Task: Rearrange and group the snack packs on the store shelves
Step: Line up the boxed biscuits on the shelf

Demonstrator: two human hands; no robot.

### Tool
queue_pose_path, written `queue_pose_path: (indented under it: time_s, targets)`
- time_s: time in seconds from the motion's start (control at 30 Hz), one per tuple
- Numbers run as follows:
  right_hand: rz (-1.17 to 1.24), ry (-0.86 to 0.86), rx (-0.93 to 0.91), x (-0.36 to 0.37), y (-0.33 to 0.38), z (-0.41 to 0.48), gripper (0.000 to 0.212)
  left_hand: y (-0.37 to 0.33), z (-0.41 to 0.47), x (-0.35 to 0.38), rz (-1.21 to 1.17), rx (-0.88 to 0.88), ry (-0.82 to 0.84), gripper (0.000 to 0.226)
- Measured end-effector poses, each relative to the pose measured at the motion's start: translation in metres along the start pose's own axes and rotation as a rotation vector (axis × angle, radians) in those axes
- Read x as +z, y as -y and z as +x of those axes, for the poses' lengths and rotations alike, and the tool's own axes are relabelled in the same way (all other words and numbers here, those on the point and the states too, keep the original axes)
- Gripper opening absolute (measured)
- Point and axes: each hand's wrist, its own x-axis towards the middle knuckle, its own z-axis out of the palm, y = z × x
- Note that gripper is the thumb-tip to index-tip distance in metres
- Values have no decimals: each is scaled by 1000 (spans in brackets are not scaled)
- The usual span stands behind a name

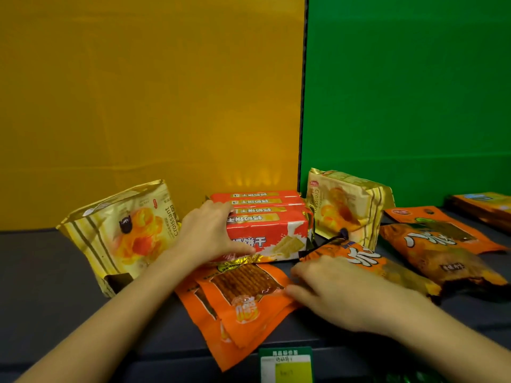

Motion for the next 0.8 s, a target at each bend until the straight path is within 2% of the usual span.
queue_pose_path:
  time_s: [0.1,0.23,0.3,0.4,0.43,0.5,0.6,0.67,0.8]
  targets:
    - [-34,45,97,16,15,4,58,1,-2,4,58,18,-52,96]
    - [105,101,208,20,18,16,79,0,-11,3,24,-2,-87,91]
    - [193,113,249,22,17,21,86,1,-22,-5,-20,2,-154,77]
    - [271,91,266,28,12,25,89,8,-57,-26,-92,-10,-298,34]
    - [282,89,270,30,11,26,94,12,-71,-32,-86,-61,-278,36]
    - [300,87,275,33,9,28,100,22,-102,-36,-52,-192,-127,51]
    - [347,69,276,33,9,29,88,25,-135,-30,-59,-338,86,59]
    - [364,55,273,32,9,29,77,17,-142,-25,-112,-371,122,56]
    - [409,79,285,30,9,30,73,7,-142,-21,-267,-429,76,48]
